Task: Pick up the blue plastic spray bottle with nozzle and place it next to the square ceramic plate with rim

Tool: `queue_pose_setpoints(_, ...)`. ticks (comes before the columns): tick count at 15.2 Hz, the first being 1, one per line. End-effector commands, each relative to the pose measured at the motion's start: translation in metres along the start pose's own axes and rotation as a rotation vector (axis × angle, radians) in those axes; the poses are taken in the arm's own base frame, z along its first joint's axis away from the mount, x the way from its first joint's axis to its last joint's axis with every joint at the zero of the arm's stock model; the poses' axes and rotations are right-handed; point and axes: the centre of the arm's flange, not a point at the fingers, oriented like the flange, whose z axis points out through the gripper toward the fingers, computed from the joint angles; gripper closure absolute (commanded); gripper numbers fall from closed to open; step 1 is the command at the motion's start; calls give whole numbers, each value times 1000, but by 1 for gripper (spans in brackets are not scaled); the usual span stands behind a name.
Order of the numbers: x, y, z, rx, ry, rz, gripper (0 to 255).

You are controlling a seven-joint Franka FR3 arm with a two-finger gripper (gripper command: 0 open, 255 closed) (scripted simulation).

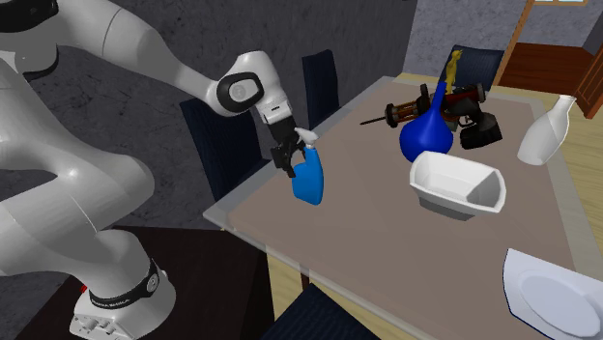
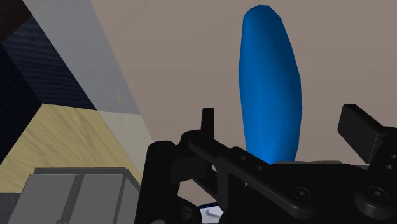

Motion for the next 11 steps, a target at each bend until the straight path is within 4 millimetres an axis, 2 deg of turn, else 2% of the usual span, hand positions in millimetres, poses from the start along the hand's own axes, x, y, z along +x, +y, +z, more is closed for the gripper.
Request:
queue_pose_setpoints(1,0,0,0,0,0,0,255)
queue_pose_setpoints(10,0,0,0,0,0,0,255)
queue_pose_setpoints(11,2,0,-5,0,0,0,255)
